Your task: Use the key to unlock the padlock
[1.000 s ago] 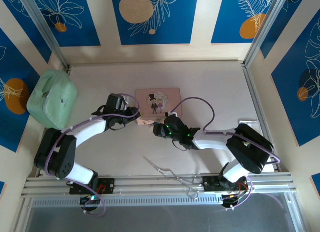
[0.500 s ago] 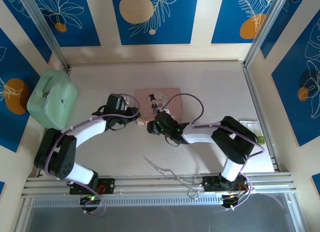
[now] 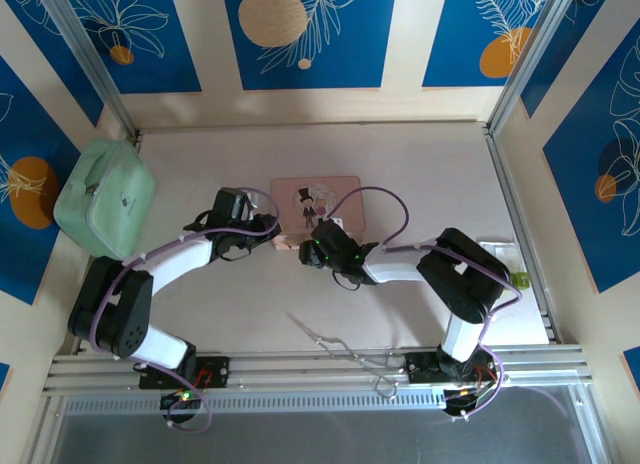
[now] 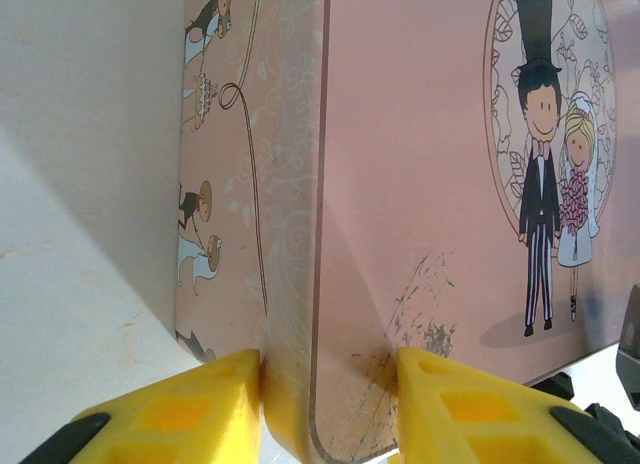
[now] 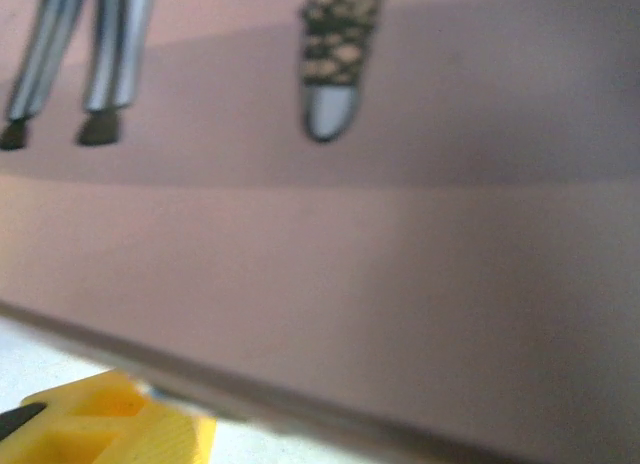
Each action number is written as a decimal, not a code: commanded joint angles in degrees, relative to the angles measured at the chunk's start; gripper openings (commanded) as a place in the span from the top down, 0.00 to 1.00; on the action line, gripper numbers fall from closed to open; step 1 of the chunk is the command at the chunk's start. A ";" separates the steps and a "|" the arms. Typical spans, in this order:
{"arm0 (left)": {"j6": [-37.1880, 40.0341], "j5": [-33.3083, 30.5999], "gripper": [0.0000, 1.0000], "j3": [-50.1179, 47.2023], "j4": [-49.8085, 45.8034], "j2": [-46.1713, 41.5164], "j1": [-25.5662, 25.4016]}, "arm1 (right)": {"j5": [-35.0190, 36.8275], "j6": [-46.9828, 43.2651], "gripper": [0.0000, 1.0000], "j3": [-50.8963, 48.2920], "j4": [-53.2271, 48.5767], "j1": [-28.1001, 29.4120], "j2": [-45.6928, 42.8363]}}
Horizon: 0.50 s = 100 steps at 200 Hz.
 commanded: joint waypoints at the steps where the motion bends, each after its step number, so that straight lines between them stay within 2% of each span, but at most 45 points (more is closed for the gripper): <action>1: 0.64 1.69 0.64 -1.67 -2.11 1.07 0.46 | -0.42 0.47 0.47 1.09 -0.18 -0.55 1.20; 72: 0.59 1.84 0.64 -2.10 -1.65 1.16 0.48 | -0.49 -1.28 0.56 2.36 -0.41 -0.51 2.16; 100: 0.76 1.79 0.64 -2.02 -1.82 1.07 0.57 | -0.03 -1.11 0.64 2.49 -1.09 -0.36 2.08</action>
